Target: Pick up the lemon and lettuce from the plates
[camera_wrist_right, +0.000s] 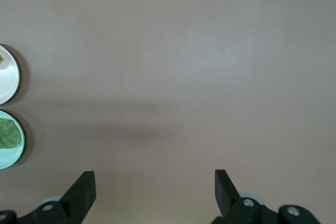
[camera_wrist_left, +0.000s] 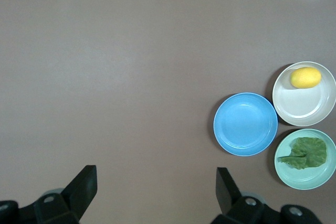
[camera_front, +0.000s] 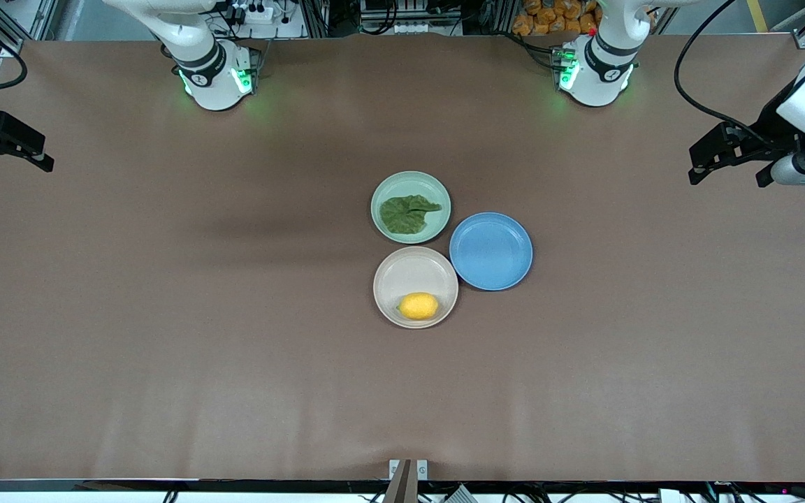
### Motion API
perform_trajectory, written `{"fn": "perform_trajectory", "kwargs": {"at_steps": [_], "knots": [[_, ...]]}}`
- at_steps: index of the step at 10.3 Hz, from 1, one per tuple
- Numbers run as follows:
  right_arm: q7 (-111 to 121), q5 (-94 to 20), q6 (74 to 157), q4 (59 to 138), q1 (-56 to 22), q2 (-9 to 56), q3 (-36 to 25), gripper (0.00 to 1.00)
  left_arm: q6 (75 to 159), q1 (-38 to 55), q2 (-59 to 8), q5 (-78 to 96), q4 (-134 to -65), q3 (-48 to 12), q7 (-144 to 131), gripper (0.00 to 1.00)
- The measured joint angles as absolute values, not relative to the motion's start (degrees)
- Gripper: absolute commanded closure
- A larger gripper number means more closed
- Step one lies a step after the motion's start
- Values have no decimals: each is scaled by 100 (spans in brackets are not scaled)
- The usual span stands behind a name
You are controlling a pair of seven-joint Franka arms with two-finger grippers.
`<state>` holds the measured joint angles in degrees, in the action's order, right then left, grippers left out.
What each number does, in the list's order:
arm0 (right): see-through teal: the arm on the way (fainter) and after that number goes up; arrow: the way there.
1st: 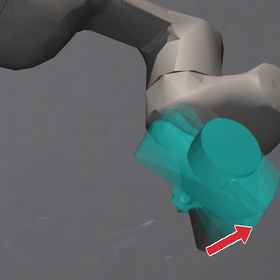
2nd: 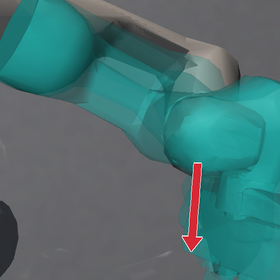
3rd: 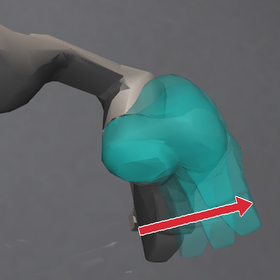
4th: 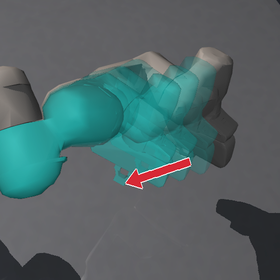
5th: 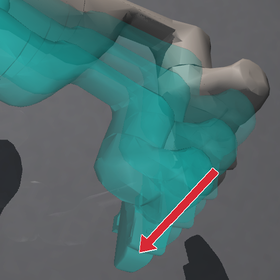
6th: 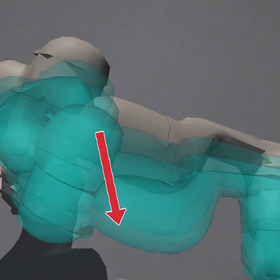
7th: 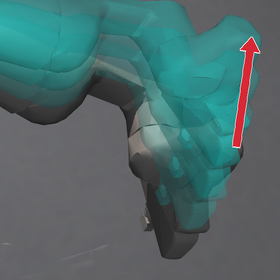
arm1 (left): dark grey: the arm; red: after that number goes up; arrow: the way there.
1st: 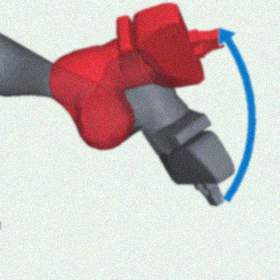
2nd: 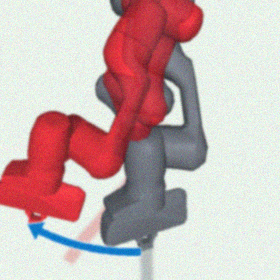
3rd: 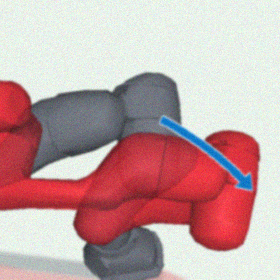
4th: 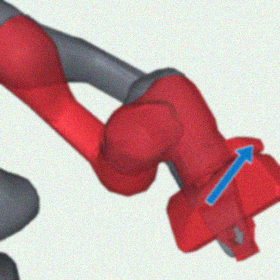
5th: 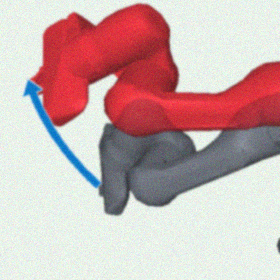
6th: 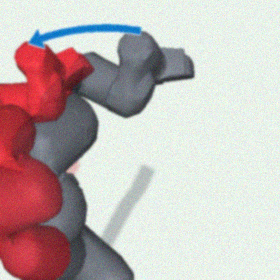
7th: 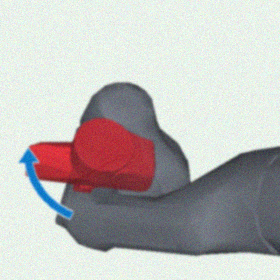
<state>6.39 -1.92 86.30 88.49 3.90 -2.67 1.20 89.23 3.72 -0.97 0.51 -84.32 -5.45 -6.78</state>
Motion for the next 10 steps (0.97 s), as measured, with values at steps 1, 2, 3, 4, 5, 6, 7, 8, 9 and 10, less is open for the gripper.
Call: {"fn": "perform_trajectory", "kwargs": {"at_steps": [1, 2, 3, 4, 5, 6, 7, 8, 9, 10], "knots": [[639, -192, 8627, 8849, 390, -267, 119, 0, 8921, 372, -96, 51, -8432, -545, -652, 0], [640, -192, 8624, 8849, 390, -267, 119, 0, 8917, 372, -94, 51, -8432, -545, -602, 0], [641, -192, 8619, 8849, 390, -267, 119, 0, 8916, 372, -92, 51, -8432, -545, -593, 0], [642, -192, 8610, 8849, 390, -266, 119, 0, 8914, 372, -92, 51, -8432, -545, -584, 0], [643, -192, 8603, 8849, 390, -266, 119, 0, 8904, 373, -93, 51, -8432, -546, -572, 0], [644, -192, 8602, 8849, 390, -266, 119, 0, 8899, 379, -95, 51, -8432, -549, -567, 0], [644, -192, 8600, 8849, 389, -266, 120, 0, 8898, 383, -99, 68, -8433, -551, -566, 0], [644, -192, 8598, 8850, 383, -264, 120, 0, 8898, 381, -106, 119, -8441, -546, -566, 0], [644, -192, 8596, 8852, 353, -257, 120, 0, 8899, 385, -157, 171, -8465, -547, -566, 0], [644, -192, 8592, 8862, 294, -248, 123, 0, 8929, 422, -310, 197, -8496, -553, -579, 0]]}}
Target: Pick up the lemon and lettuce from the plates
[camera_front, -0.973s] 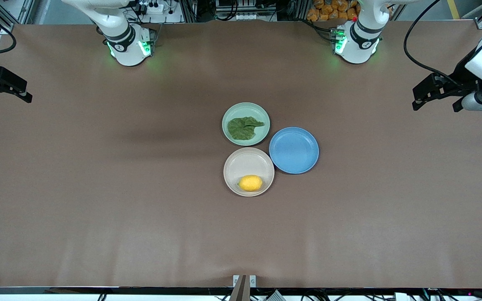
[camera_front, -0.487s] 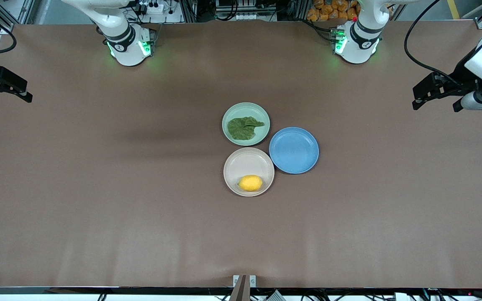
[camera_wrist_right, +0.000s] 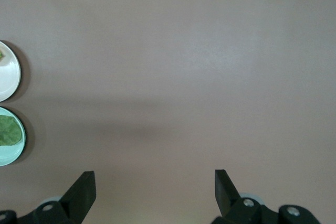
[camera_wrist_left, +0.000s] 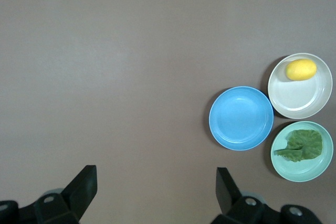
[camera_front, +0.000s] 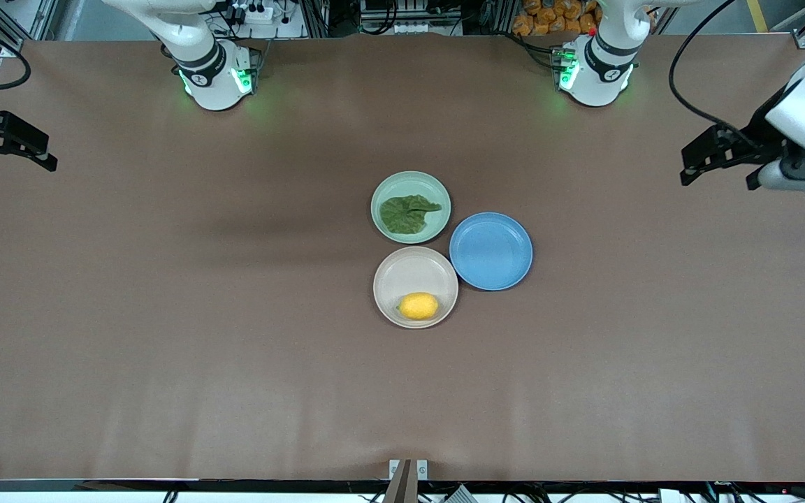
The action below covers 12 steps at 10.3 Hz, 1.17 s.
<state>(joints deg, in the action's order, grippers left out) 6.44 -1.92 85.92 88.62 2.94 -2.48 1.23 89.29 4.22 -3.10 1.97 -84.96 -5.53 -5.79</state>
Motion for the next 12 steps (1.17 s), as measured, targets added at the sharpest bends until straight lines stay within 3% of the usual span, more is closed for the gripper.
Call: {"fn": "perform_trajectory", "kwargs": {"at_steps": [6, 12], "knots": [[-785, -216, 9027, 9606, -983, -174, 191, 0, 9894, 1170, -2086, 207, -8560, -572, -1430, 0], [-3640, -238, 11211, 11151, -2943, 297, 310, 0, 11764, 2084, -3507, 212, -8260, -589, -3882, 0]]}}
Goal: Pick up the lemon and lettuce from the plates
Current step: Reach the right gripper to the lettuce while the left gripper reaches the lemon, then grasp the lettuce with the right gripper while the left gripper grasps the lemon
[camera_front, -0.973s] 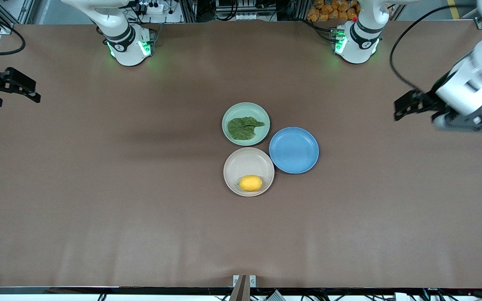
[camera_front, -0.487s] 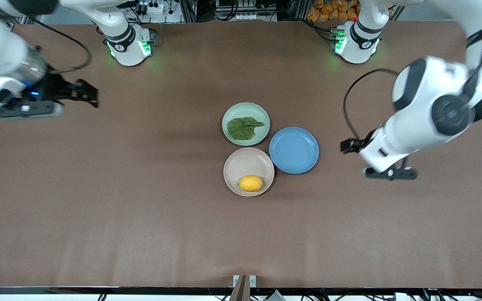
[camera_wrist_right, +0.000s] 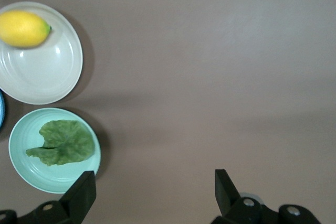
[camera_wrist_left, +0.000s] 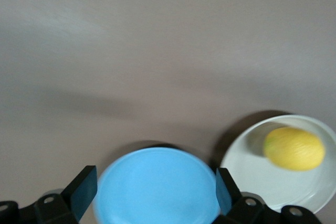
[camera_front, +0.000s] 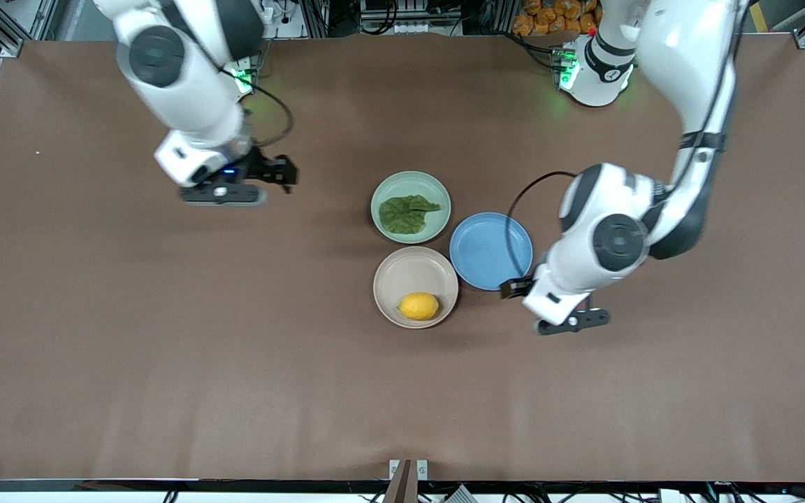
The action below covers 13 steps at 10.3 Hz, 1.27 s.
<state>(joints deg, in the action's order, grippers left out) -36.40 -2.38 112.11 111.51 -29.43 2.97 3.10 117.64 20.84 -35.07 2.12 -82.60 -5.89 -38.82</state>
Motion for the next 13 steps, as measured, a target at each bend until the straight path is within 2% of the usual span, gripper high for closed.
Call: {"fn": "perform_trajectory", "kwargs": {"at_steps": [3, 6, 8, 9, 11, 13], "knots": [[-5126, -238, 12135, 11232, -3518, 1078, 465, 0, 12753, 2589, -3951, 212, -8089, -578, -5060, 0], [-6568, -238, 13393, 11231, -4054, 1811, 511, 0, 14022, 2948, -4330, 212, -8078, -572, -6348, 0], [-7125, -110, 13838, 11220, -4472, 2223, 518, 0, 14821, 3100, -4643, 212, -8075, -567, -7457, 0], [-7587, 199, 14000, 11208, -4691, 2436, 522, 3, 15035, 3147, -4765, 212, -8073, -562, -8025, 0], [-8627, 882, 14176, 11015, -4983, 2946, 523, 17, 15107, 3228, -4840, 212, -8064, -547, -9030, 0], [-8894, 1013, 14194, 10587, -5011, 3436, 509, 27, 15095, 3364, -4853, 212, -8068, -504, -9401, 0]]}}
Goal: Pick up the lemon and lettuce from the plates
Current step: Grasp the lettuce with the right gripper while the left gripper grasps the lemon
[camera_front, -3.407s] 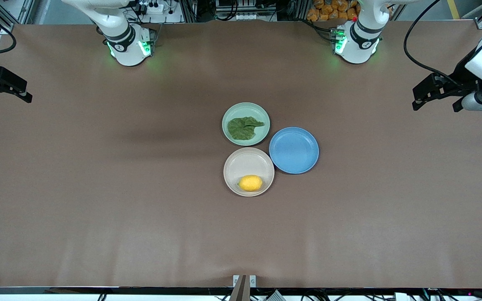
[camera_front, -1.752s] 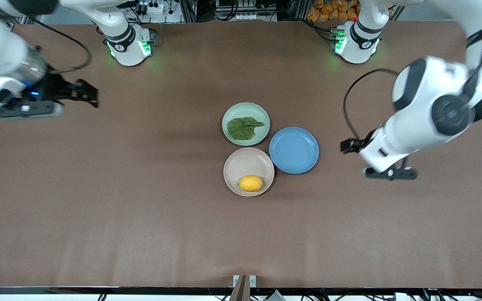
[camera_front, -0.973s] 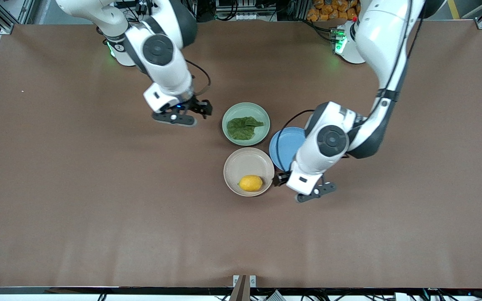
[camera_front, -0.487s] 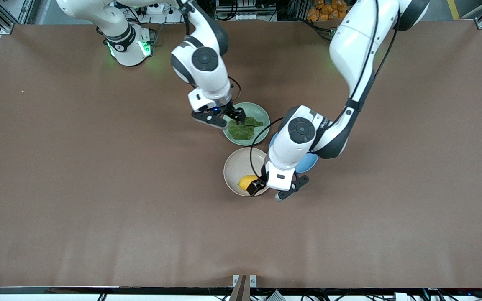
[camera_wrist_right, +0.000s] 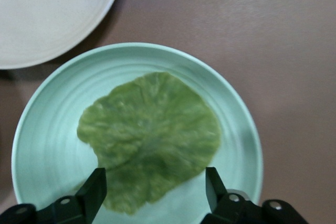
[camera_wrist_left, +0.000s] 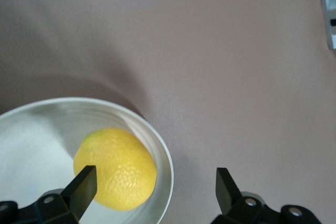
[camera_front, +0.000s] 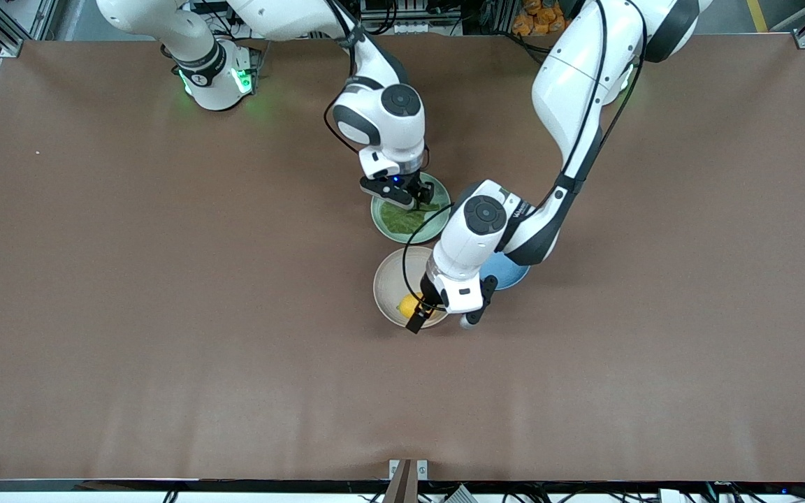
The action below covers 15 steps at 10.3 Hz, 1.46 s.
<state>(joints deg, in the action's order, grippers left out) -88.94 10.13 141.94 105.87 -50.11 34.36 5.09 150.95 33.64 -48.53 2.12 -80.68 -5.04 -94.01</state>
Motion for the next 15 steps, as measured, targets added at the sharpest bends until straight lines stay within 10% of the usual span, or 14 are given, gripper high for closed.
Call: {"fn": "perform_trajectory", "kwargs": {"at_steps": [3, 7, 15], "knots": [[-8933, 1024, 14194, 10287, -5015, 3692, 507, 32, 15069, 3448, -4980, 212, -8085, -477, -10162, 0], [-8982, 1030, 14194, 10201, -5092, 3778, 511, 100, 14720, 3446, -5006, 212, -8090, -346, -10324, 0], [-8686, 1042, 13320, 9664, -5108, 3288, 467, 100, 14708, 3560, -5114, 212, -8081, -345, -10345, 0]]}}
